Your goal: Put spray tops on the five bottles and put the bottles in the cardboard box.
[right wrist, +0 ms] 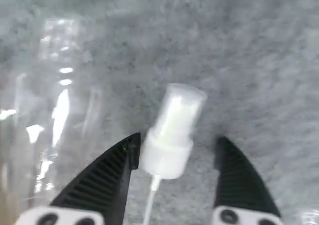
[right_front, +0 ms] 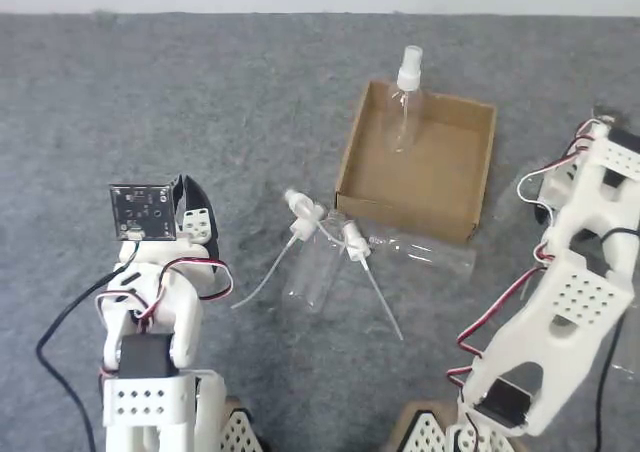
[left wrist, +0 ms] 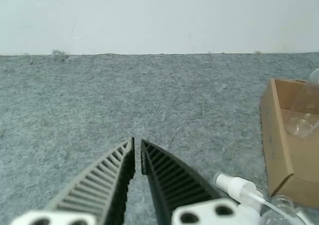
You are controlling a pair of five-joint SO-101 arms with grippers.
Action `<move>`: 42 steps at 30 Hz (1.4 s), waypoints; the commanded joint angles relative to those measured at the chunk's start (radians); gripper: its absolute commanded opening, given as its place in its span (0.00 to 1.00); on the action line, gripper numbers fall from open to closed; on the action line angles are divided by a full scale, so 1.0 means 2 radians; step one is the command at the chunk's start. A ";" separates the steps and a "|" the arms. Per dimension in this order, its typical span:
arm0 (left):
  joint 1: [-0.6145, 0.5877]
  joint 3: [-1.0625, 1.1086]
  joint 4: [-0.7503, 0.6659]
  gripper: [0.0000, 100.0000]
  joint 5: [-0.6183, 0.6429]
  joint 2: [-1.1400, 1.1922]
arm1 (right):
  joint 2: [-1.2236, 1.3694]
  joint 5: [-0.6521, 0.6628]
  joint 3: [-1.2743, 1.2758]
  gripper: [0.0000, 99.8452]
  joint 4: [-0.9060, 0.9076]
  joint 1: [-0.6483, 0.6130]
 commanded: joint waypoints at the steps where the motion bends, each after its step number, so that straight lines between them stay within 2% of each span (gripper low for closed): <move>1: -0.001 -0.003 -0.015 0.01 0.004 -0.007 | -0.007 0.002 -0.024 0.10 -0.019 0.010; 3: -0.001 -0.003 -0.015 0.01 0.004 -0.007 | -0.009 0.008 -0.025 0.07 -0.023 0.017; 7: -0.001 -0.003 -0.015 0.01 0.004 -0.007 | -0.030 0.060 -0.041 0.01 -0.007 0.023; 10: -0.001 -0.003 -0.015 0.01 0.004 -0.007 | -0.058 0.061 -0.057 0.01 0.030 0.016; 18: -0.001 -0.003 -0.015 0.01 0.003 -0.007 | -0.178 0.051 -0.078 0.01 0.132 -0.059; 23: -0.001 -0.003 -0.015 0.01 0.002 -0.007 | -0.268 -0.004 -0.078 0.01 0.178 -0.151; 30: -0.001 -0.003 -0.015 0.01 0.002 -0.007 | -0.345 -0.064 -0.077 0.01 0.191 -0.337; 37: -0.001 -0.003 -0.015 0.01 0.003 -0.007 | -0.321 -0.139 -0.076 0.01 0.166 -0.504; 42: -0.001 -0.003 -0.015 0.01 0.003 -0.007 | -0.255 -0.214 -0.076 0.01 0.102 -0.569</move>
